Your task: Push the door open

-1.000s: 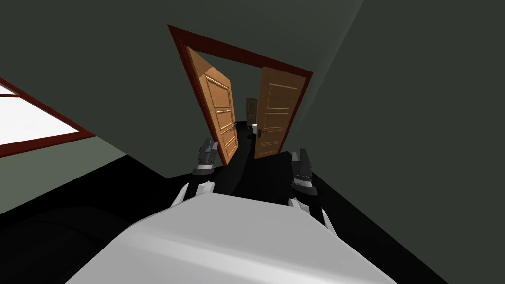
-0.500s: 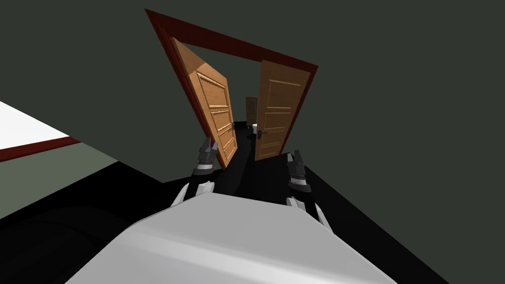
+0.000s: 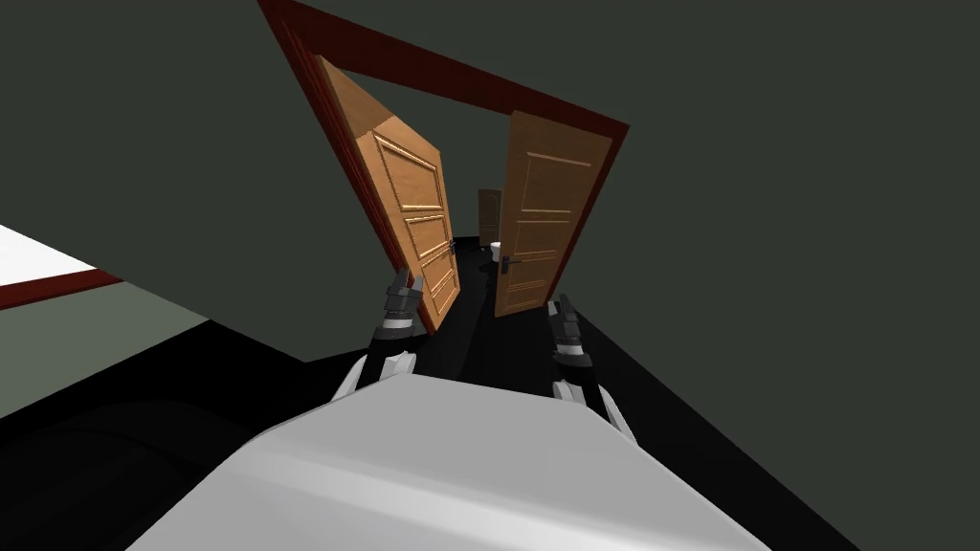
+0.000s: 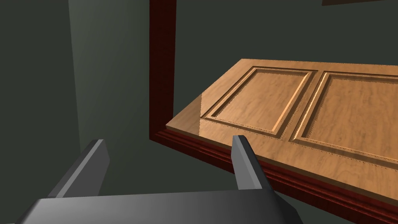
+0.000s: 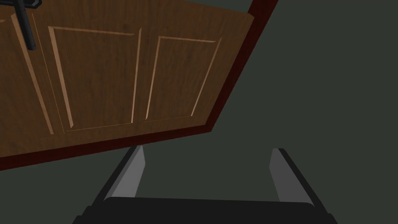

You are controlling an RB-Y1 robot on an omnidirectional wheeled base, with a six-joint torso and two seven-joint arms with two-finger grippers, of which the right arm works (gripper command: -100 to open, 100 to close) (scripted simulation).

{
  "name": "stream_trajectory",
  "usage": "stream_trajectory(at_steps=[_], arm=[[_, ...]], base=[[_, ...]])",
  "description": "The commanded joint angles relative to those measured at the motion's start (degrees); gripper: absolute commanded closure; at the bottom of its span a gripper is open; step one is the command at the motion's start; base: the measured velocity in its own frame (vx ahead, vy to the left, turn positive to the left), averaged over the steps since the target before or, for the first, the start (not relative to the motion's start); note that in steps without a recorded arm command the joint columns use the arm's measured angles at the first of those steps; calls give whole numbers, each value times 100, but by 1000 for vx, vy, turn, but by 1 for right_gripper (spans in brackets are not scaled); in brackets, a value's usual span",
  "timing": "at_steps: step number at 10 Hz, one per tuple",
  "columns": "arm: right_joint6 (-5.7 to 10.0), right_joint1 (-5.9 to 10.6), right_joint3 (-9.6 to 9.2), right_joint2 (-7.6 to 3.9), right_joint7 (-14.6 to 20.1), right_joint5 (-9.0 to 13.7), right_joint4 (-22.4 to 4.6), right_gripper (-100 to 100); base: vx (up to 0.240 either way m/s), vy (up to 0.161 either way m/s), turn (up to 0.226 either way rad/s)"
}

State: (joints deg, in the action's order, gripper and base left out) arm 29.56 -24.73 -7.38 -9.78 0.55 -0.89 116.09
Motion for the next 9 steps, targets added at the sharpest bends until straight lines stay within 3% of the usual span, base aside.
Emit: stream_trajectory(at_steps=[1, 3, 9], arm=[[-34, 94, -81, -133, 163, 15, -185, -100], [-52, 255, -168, -306, 365, 40, -496, -100], [-91, 592, -351, -669, 790, 92, -1149, -100]], base=[[211, 22, 18], [199, 3, 16], [134, 7, 14]])
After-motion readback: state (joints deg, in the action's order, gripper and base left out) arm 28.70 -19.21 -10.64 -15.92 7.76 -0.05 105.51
